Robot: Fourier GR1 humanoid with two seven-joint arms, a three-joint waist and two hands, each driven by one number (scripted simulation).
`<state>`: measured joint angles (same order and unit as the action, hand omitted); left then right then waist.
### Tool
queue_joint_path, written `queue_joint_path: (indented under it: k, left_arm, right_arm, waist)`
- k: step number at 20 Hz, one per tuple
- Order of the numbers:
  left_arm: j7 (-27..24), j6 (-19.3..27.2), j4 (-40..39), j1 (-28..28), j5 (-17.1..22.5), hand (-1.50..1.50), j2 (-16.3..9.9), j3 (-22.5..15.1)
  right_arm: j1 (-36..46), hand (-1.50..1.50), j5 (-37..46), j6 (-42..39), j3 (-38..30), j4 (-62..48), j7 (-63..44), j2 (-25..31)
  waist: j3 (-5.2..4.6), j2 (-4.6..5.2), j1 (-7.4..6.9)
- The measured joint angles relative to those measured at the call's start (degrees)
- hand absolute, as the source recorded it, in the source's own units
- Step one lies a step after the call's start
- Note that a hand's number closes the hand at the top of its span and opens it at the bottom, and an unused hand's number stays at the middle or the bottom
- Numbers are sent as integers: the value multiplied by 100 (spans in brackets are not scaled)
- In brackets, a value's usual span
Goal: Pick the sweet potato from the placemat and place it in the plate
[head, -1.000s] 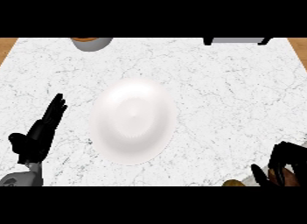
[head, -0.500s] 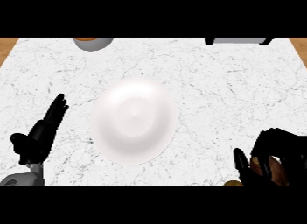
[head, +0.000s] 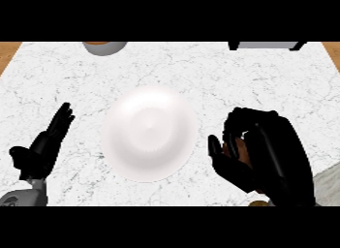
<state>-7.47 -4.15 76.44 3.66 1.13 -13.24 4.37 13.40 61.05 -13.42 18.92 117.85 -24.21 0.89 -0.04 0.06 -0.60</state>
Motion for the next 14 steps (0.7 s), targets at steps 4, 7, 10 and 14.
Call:
queue_joint_path:
  k: [4, 7, 10, 14]
  left_arm:
    - [91, -7, -10, 109, -2, 0, 46, 0]
    - [63, -34, 13, 39, -18, 0, 54, 5]
    - [161, -20, 96, 44, -38, 0, 83, -3]
    - [107, 17, 75, 29, -117, 0, 136, -17]
  right_arm:
    - [809, 150, -269, 489, 435, -952, -556, -55]
    - [1252, 150, -461, 1047, 797, -1667, -819, -72]
    - [1657, 150, -650, 1656, 1183, -2380, -1067, -81]
    - [2185, 150, -1019, 2404, 1601, -3346, -1255, -86]
  waist:
    - [1, 2, -19]
    - [2, 3, -31]
    - [3, 2, -38]
    - [3, 6, -44]
